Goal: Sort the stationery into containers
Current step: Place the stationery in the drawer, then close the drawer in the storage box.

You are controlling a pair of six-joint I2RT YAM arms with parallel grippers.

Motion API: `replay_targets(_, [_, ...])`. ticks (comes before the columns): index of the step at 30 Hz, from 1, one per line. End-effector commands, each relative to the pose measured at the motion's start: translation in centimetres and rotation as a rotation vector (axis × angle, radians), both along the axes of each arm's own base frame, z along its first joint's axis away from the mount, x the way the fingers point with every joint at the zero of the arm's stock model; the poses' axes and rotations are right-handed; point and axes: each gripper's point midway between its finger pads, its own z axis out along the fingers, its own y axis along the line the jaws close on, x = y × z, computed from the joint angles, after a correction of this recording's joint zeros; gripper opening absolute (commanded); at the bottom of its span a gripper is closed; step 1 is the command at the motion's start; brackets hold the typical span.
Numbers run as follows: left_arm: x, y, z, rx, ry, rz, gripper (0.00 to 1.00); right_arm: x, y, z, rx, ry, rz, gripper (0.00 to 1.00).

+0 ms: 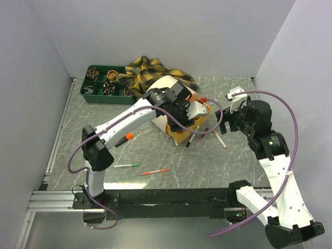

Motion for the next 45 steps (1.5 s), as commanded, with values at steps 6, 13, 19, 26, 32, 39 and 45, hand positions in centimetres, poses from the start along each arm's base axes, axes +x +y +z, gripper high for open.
replay_targets(6, [0.6,-0.5,-1.1,0.019,0.018,0.038,0.41,-0.3,-0.1,-0.2,0.001,-0.016,0.005,0.95])
replay_targets(13, [1.4,-0.5,0.0,-0.001,-0.031,0.060,1.00,-0.3,0.0,-0.4,0.005,-0.012,0.010,0.95])
replay_targets(19, [1.9,-1.1,5.2,-0.121,-0.123,0.065,0.99,-0.2,0.1,-0.2,0.008,-0.013,0.013,0.95])
replay_targets(26, [0.3,-1.9,13.0,-0.323,-0.178,0.009,0.99,-0.5,0.9,-0.5,0.038,0.017,0.042,0.95])
replay_targets(32, [2.0,0.5,22.3,-0.574,-0.324,0.110,0.99,-1.8,3.9,-2.3,0.253,0.124,0.087,0.80])
replay_targets(39, [14.2,14.2,25.3,-0.856,-0.448,0.586,1.00,-2.4,8.8,-4.9,0.635,0.290,0.190,0.23])
replay_targets(45, [19.8,20.2,20.7,-0.886,-0.341,0.672,0.35,2.1,9.0,-6.1,0.528,0.152,0.279,0.00])
